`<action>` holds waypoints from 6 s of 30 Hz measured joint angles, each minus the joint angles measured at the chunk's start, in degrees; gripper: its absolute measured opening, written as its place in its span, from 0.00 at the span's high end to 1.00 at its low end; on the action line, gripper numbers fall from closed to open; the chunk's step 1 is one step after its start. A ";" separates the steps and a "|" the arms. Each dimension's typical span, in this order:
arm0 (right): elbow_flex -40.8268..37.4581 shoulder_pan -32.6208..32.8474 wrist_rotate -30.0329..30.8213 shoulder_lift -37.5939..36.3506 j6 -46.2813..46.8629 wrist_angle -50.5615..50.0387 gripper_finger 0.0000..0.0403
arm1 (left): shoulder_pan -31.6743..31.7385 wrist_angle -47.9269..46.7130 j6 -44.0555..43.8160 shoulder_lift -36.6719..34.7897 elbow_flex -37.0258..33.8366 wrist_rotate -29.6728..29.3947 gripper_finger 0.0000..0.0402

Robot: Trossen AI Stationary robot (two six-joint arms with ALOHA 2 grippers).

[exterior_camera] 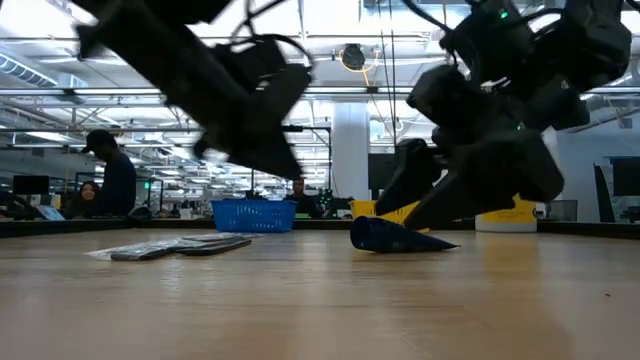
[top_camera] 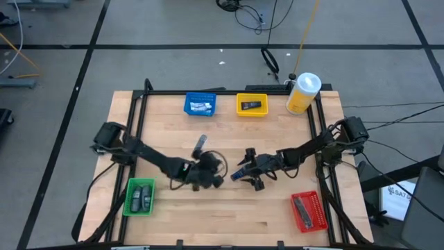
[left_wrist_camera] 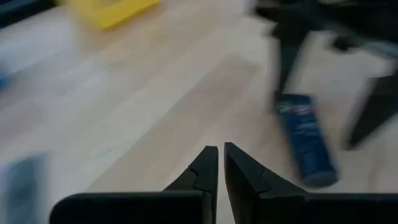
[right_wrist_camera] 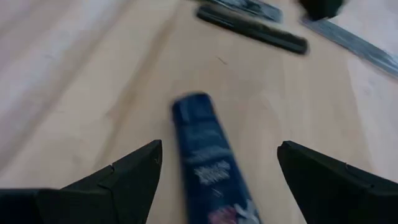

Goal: Pick & Place Travel size toiletries
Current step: Put the blue shave cream into the yellow bin, then put the black hair comb into the red bin

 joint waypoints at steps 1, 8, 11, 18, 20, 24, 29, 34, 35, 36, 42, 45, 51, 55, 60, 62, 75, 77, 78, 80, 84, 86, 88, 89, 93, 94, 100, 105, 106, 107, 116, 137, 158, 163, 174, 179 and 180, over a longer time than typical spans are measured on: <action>-0.81 -0.36 0.21 0.01 0.18 1.04 0.23 | 0.98 3.12 3.18 0.64 0.00 2.45 0.94; -7.37 -2.58 -0.12 1.40 3.20 10.30 0.23 | 5.40 14.69 12.31 3.82 0.00 10.70 0.94; -7.12 -3.23 -3.90 3.66 2.99 12.21 0.25 | 6.50 15.11 13.12 3.96 0.00 11.12 0.94; -7.17 -4.21 -6.08 7.48 3.26 16.33 0.36 | 7.17 14.73 13.74 3.91 0.02 11.10 0.94; -7.17 -4.34 -6.17 7.50 3.28 16.20 0.41 | 6.88 12.70 13.45 3.50 0.00 11.14 0.94; -7.19 -4.64 -6.44 7.07 3.24 15.88 0.51 | 6.30 8.56 10.20 0.31 0.04 11.01 0.94; -7.23 -4.89 -5.51 5.30 3.25 15.32 0.62 | 4.17 -0.69 3.48 -2.13 0.04 4.72 0.94; -7.34 -4.88 -1.07 -1.56 4.28 8.76 0.66 | 1.65 -5.77 -4.37 0.20 0.04 -5.75 0.94; -7.25 -4.88 1.00 -3.68 4.67 6.90 0.66 | 1.39 -6.02 -5.36 0.99 0.00 -7.31 0.94; -7.23 -4.88 3.55 -5.85 5.24 4.18 0.66 | 1.19 -5.81 -6.13 1.80 0.00 -8.67 0.94; -5.24 -6.42 16.23 -21.37 13.08 -17.68 0.67 | 2.15 -3.63 -6.73 7.41 0.00 -10.65 0.94; -2.09 -9.56 16.98 -26.84 16.67 -29.63 0.67 | 3.50 -3.53 -5.14 9.01 0.00 -10.95 0.94; 4.25 -21.26 14.67 -29.83 13.98 -42.59 0.67 | 9.59 -2.17 3.97 7.45 0.00 -4.75 0.94; 8.29 -30.67 7.47 -26.89 6.49 -42.76 0.67 | 13.48 -0.65 11.35 7.30 0.00 -0.56 0.94; 14.44 -41.31 0.91 -19.83 -2.78 -42.97 0.67 | 17.63 0.04 17.64 7.19 0.00 6.22 0.94; 17.36 -44.65 -2.03 -16.42 -5.63 -43.08 0.67 | 19.04 0.21 20.34 6.16 -0.16 8.91 0.94; 36.66 -55.24 -12.66 4.22 -22.09 -58.77 0.67 | 22.92 25.45 25.72 -6.27 -16.72 19.63 0.94; 37.14 -55.65 -16.46 5.37 -23.88 -60.50 0.67 | 22.54 26.33 25.68 -9.16 -18.72 19.61 0.94; 37.16 -55.72 -17.72 5.75 -24.69 -60.98 0.67 | 22.32 26.62 25.68 -10.28 -19.16 19.51 0.94; 37.16 -55.70 -17.79 6.43 -25.26 -61.30 0.67 | 21.70 26.73 25.70 -12.40 -20.22 19.37 0.94; 37.16 -55.70 -17.91 6.96 -25.23 -61.06 0.67 | 20.92 26.65 25.70 -15.62 -21.18 19.03 0.94; 37.16 -55.59 -17.90 6.88 -25.20 -59.92 0.67 | 20.58 26.85 25.87 -16.09 -21.12 19.01 0.94; 37.16 -55.37 -17.82 6.88 -25.18 -59.24 0.66 | 20.18 26.11 26.11 -16.70 -21.22 19.03 0.94; 37.16 -55.33 -17.80 6.88 -25.18 -59.10 0.65 | 19.95 26.36 26.23 -16.87 -21.22 19.05 0.94; 37.16 -55.30 -17.74 6.88 -24.45 -58.87 0.61 | 19.28 25.88 26.17 -16.87 -21.16 19.05 0.94; 37.16 -55.30 -17.71 6.88 -24.31 -58.88 0.59 | 19.12 25.53 26.12 -17.16 -21.16 19.04 0.94; 37.16 -55.33 -17.52 6.78 -23.78 -57.98 0.48 | 17.85 23.35 25.28 -18.40 -21.20 19.06 0.94; 37.16 -54.65 -11.02 4.78 -23.06 -57.27 0.43 | 14.99 21.81 25.44 -22.03 -21.18 19.01 0.94; 37.11 -54.28 -9.13 4.07 -22.24 -57.30 0.43 | 14.29 21.78 25.56 -22.89 -21.18 18.96 0.94; 37.09 -53.81 -7.55 3.08 -21.24 -57.23 0.43 | 13.60 21.94 25.70 -23.67 -21.13 18.65 0.94; 28.91 -38.05 -11.50 -10.38 -12.95 -49.27 0.50 | 3.87 12.77 24.38 -32.23 -21.12 7.85 0.94; 3.12 7.94 14.11 8.10 12.51 19.37 0.63 | -6.57 -18.91 10.84 -38.23 -18.18 4.06 0.94; 12.73 11.29 13.98 4.45 12.42 -0.77 0.69 | -0.22 15.17 7.87 -2.56 -17.37 19.88 0.94; 10.75 12.86 13.99 2.68 12.69 -1.93 0.69 | 0.66 29.32 11.65 3.93 -14.99 27.19 0.94; 7.64 15.03 12.93 3.50 20.15 -1.96 0.70 | 0.82 8.86 19.52 5.34 1.12 29.70 0.94; 8.34 14.83 7.00 8.71 19.94 7.76 0.71 | 1.73 -4.94 12.63 4.63 1.70 15.48 0.94; 8.84 14.69 6.07 10.32 19.90 9.36 0.72 | 2.10 -6.28 11.74 4.55 1.59 14.13 0.94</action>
